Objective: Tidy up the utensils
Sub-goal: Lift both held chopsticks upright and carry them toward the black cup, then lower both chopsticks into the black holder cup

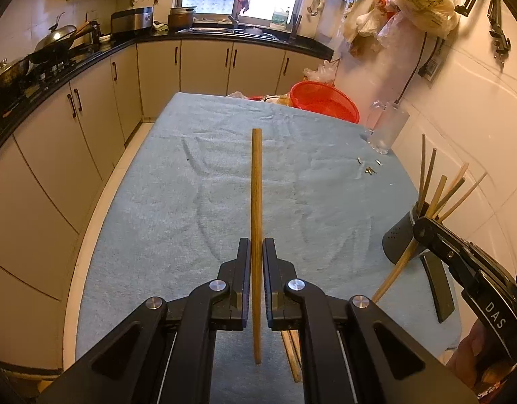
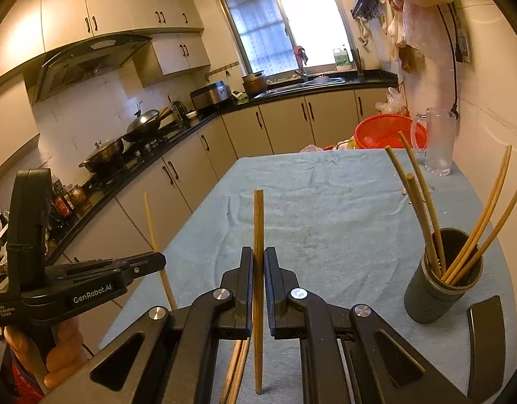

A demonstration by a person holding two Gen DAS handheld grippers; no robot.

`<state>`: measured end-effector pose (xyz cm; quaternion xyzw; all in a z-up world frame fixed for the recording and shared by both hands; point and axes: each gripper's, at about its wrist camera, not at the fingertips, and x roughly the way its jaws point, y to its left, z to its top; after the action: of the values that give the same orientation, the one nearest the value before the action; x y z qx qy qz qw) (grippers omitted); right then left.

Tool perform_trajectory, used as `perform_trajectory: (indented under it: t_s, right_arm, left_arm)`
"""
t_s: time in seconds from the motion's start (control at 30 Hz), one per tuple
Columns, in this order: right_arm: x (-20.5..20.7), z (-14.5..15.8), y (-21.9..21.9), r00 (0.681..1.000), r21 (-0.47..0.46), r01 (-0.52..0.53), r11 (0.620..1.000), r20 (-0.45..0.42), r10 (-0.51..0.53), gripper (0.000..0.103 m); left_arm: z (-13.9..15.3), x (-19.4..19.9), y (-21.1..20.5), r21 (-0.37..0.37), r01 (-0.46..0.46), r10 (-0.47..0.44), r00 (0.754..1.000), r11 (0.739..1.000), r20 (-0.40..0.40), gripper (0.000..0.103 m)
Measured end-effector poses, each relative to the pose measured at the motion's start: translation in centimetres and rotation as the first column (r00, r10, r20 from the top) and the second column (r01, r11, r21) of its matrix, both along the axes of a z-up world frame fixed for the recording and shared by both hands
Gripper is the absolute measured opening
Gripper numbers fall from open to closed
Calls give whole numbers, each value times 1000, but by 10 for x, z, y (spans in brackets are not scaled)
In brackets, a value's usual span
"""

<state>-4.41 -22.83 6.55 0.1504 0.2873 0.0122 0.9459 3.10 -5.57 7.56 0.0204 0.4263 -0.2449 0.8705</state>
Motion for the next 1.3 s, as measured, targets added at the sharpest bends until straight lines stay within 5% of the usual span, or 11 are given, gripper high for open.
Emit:
perform_trajectory:
  t_s: [1.3]
  right_arm:
    - [-60,46,-40,982,16,108,994,151,-109,7]
  left_arm:
    - [62,-31,-32,-16,117,-115,987,993,110,6]
